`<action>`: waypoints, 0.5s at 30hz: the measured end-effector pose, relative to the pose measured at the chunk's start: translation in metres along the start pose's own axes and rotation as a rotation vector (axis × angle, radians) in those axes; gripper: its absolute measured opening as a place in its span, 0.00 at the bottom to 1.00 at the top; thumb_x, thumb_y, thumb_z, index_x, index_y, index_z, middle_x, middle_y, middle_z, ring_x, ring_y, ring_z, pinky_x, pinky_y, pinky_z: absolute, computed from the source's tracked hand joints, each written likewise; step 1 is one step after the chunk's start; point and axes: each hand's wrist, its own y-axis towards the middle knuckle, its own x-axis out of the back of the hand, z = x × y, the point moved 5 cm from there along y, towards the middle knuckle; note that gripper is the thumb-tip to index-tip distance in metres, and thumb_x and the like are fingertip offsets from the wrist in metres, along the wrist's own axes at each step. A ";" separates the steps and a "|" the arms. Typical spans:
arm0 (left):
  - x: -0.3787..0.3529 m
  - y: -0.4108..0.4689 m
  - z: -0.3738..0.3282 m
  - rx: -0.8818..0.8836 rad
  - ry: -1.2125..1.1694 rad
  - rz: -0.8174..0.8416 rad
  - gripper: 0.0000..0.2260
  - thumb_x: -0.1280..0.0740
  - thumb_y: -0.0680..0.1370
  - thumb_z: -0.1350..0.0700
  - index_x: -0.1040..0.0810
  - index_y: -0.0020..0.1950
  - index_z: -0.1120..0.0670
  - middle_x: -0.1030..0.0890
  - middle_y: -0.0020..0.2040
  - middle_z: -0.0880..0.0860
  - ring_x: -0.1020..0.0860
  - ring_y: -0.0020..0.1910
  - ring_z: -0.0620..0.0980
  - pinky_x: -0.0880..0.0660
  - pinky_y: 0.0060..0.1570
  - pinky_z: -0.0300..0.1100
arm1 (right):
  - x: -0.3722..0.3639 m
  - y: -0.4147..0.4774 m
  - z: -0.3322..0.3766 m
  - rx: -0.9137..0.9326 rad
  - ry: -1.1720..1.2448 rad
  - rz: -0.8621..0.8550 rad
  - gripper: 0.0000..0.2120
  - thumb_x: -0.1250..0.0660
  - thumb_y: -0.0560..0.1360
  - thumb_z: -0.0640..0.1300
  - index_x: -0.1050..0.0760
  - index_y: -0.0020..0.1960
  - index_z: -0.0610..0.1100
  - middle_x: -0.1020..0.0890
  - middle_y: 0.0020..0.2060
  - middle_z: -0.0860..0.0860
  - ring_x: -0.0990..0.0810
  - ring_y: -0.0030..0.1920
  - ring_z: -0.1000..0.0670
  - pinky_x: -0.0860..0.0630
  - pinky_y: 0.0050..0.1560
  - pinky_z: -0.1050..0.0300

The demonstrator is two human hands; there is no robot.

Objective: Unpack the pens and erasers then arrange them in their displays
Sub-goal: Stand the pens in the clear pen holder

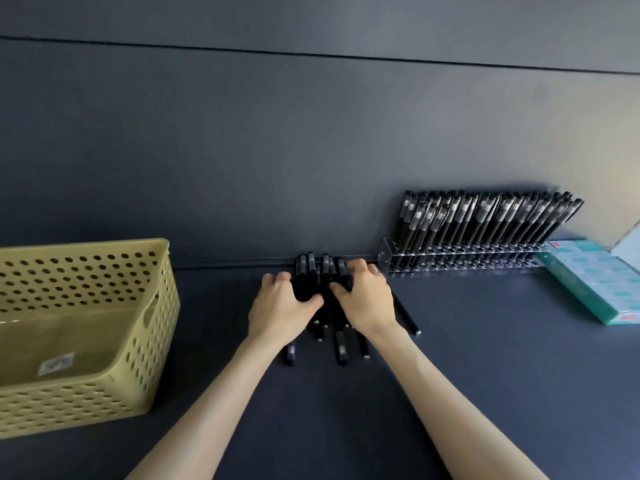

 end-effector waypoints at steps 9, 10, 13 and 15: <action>0.003 0.013 0.002 -0.031 0.068 -0.078 0.21 0.35 0.75 0.42 0.25 0.62 0.54 0.23 0.58 0.53 0.22 0.54 0.57 0.28 0.46 0.46 | -0.004 0.010 -0.008 -0.145 0.153 -0.009 0.18 0.29 0.72 0.50 0.25 0.58 0.44 0.20 0.53 0.48 0.23 0.55 0.46 0.31 0.51 0.59; 0.003 0.014 0.003 -0.033 0.057 -0.092 0.20 0.35 0.75 0.43 0.25 0.62 0.53 0.22 0.57 0.53 0.22 0.54 0.57 0.28 0.47 0.46 | -0.004 0.010 -0.008 -0.152 0.169 -0.020 0.16 0.29 0.71 0.49 0.24 0.57 0.44 0.19 0.51 0.48 0.22 0.54 0.47 0.32 0.50 0.60; 0.004 0.014 0.005 -0.054 0.044 -0.116 0.17 0.35 0.76 0.46 0.24 0.60 0.53 0.20 0.55 0.53 0.22 0.53 0.58 0.28 0.47 0.46 | -0.005 0.010 -0.008 -0.168 0.210 -0.045 0.14 0.29 0.71 0.47 0.23 0.56 0.44 0.18 0.51 0.49 0.21 0.53 0.49 0.32 0.49 0.62; 0.004 0.014 0.005 -0.074 0.034 -0.122 0.16 0.35 0.76 0.47 0.24 0.61 0.54 0.20 0.55 0.53 0.22 0.52 0.58 0.28 0.46 0.47 | -0.007 0.010 -0.008 -0.172 0.216 -0.056 0.14 0.30 0.72 0.46 0.23 0.56 0.45 0.17 0.51 0.50 0.20 0.52 0.50 0.33 0.47 0.65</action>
